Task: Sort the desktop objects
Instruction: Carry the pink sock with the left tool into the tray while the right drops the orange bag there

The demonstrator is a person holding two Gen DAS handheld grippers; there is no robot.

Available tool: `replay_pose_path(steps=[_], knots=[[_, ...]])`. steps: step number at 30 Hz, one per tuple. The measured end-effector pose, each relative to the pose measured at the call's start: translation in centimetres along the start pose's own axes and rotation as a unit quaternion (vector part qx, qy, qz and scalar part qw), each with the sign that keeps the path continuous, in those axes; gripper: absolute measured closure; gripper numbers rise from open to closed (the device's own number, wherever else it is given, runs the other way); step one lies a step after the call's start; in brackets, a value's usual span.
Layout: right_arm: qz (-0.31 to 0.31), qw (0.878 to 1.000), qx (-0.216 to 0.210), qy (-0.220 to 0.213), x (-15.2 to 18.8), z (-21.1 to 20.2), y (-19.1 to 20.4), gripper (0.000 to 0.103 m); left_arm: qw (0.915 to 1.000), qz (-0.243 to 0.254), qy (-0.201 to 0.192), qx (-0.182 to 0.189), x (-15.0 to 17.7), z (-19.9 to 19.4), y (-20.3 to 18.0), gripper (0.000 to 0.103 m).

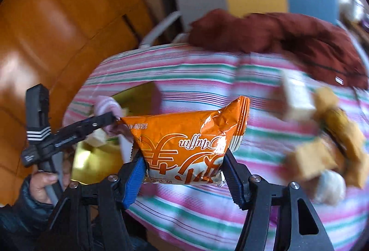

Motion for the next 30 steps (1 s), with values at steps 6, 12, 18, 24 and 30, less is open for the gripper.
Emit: replay_pose_path(steps=[6,12,18,24,30], knots=[[-0.024,0.998,-0.046,0.039,-2.3,6.9,4.8,0.039,0.9981,-0.039,-0.005,-0.047,-0.8,0.5,5.6,0.065],[-0.001,0.996,-0.094,0.006,-6.2,11.4,7.6,0.026,0.9948,-0.077,0.016,-0.065,-1.0,1.9,8.7,0.041],[0.006,0.994,-0.109,-0.008,-6.8,11.8,8.7,0.011,0.9920,-0.096,0.015,-0.081,0.3,1.7,10.3,0.035],[0.034,0.995,-0.090,0.003,-4.0,10.9,6.6,0.011,0.9917,-0.096,-0.006,-0.085,1.5,-0.1,9.9,0.036],[0.022,0.999,-0.047,0.014,-1.3,10.3,5.7,0.011,0.9929,-0.067,-0.022,-0.096,2.2,-1.4,7.9,0.037]])
Point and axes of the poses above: each gripper's, at about its wrist camera, not at the fingertips, and z roughly the way its jaws point, y to its left, x to its underside, the point moved 3 cm from there along z, roughly the way its jaws point, and after that the axes turned 15 degrees about -x, right-handed, at the moved point
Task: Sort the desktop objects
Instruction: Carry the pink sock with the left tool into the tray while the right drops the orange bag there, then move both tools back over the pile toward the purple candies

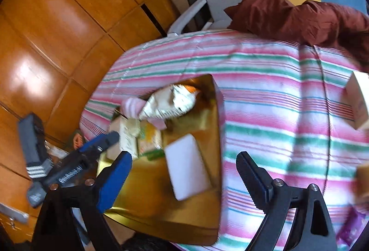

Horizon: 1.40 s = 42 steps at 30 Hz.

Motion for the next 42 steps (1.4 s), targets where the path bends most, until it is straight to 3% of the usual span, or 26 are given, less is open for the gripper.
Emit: replay_pose_path(steps=[8,15,20,23,28,33,42], knots=[[-0.054,0.997,0.057,0.001,2.2,-0.3,0.7,0.011,0.9998,0.019,-0.005,-0.010,1.0,-1.2,-1.0,0.036],[-0.121,0.987,0.108,-0.014,3.5,-0.7,2.2,0.011,0.9985,0.037,-0.016,-0.037,2.1,-2.0,-1.3,0.037],[-0.146,0.977,0.148,-0.056,3.8,-2.3,2.3,0.010,0.9968,0.049,-0.031,-0.055,2.4,-2.6,-1.7,0.037],[-0.167,0.967,0.170,-0.089,3.8,-3.8,2.5,0.000,0.9962,0.054,-0.037,-0.058,2.4,-2.8,-1.9,0.037],[-0.187,0.952,0.211,-0.118,4.1,-5.8,2.4,0.000,0.9944,0.069,-0.051,-0.061,2.7,-3.2,-2.7,0.037],[-0.154,0.960,0.212,-0.096,4.3,-6.6,0.3,0.000,0.9917,0.087,-0.074,-0.059,3.0,-3.9,-3.7,0.037],[-0.075,0.977,0.175,-0.093,4.9,-10.2,-3.1,0.000,0.9915,0.114,-0.058,-0.025,3.8,-3.5,-5.3,0.039]])
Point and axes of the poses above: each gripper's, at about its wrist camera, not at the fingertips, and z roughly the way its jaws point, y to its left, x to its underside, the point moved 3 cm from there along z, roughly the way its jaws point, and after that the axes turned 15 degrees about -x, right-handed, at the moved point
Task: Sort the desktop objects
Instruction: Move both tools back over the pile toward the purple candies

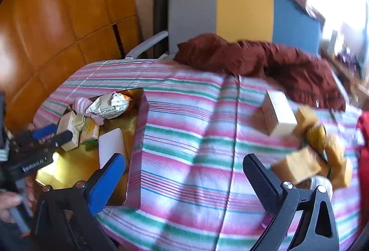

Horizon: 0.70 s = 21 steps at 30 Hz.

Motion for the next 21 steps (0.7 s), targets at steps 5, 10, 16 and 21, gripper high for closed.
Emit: replay_pose_path(steps=[5,10,16,21], knots=[[0.057,0.998,0.012,0.014,0.5,-2.9,-4.5,0.000,0.9998,0.008,-0.003,0.017,0.2,-0.2,-0.7,0.036],[0.108,0.993,0.047,0.028,2.1,-6.9,-9.7,0.001,0.9994,0.013,0.005,0.033,0.4,0.0,-1.4,0.034],[0.153,0.977,0.117,0.095,5.1,-9.5,-15.0,0.020,0.9985,0.021,0.004,0.051,0.2,-0.3,-2.2,0.034],[0.162,0.967,0.128,0.147,7.0,-9.4,-16.6,0.023,0.9963,0.025,0.003,0.083,-0.6,-0.7,-3.4,0.034]])
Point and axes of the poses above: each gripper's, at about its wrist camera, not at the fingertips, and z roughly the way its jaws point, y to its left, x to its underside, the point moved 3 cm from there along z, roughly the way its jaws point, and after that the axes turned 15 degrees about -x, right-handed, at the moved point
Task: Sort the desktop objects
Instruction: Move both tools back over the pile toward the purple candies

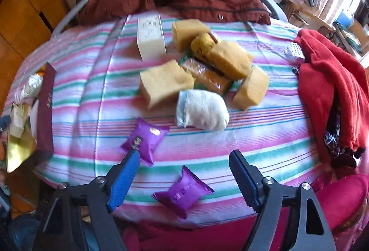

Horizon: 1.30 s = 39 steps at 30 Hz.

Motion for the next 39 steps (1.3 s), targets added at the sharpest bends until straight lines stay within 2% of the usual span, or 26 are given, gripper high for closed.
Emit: replay_pose_path(steps=[5,8,13,15,22,25,28,31,34,37,39], knots=[[0.011,1.000,0.007,0.010,-0.6,0.6,-1.0,0.024,0.9996,0.011,0.017,0.020,-0.5,0.4,-2.0,0.034],[0.021,0.998,-0.007,0.050,-0.2,1.4,-1.2,0.023,0.9993,0.014,0.023,0.025,-0.6,0.6,-2.7,0.034],[-0.012,0.993,-0.004,0.116,1.3,3.0,-0.3,0.021,0.9979,0.029,0.036,0.045,-0.9,1.2,-4.4,0.034],[-0.026,0.992,-0.004,0.125,1.3,3.2,0.2,0.018,0.9971,0.046,0.035,0.050,-1.1,1.3,-5.5,0.034],[-0.076,0.979,0.012,0.186,1.7,4.5,1.1,0.016,0.9891,0.114,0.037,0.086,-2.3,1.7,-10.3,0.034],[-0.069,0.981,0.008,0.179,1.4,4.1,0.6,0.012,0.9828,0.148,0.038,0.104,-2.7,2.0,-13.2,0.034],[-0.036,0.986,-0.015,0.164,1.3,3.7,-0.5,0.011,0.9732,0.192,0.039,0.121,-3.1,2.6,-17.1,0.034],[-0.039,0.986,-0.027,0.162,1.4,3.5,-0.3,0.011,0.9630,0.229,0.044,0.136,-3.3,3.3,-20.6,0.034],[-0.041,0.984,-0.039,0.167,1.5,3.5,-0.2,0.011,0.9470,0.277,0.050,0.156,-3.1,4.2,-24.9,0.034],[-0.021,0.985,-0.069,0.156,1.3,3.2,-0.7,0.011,0.9284,0.318,0.048,0.186,-2.7,4.9,-28.6,0.034],[-0.013,0.985,-0.086,0.151,1.3,2.9,-0.9,0.011,0.9172,0.345,0.045,0.194,-2.5,5.5,-30.5,0.030]])
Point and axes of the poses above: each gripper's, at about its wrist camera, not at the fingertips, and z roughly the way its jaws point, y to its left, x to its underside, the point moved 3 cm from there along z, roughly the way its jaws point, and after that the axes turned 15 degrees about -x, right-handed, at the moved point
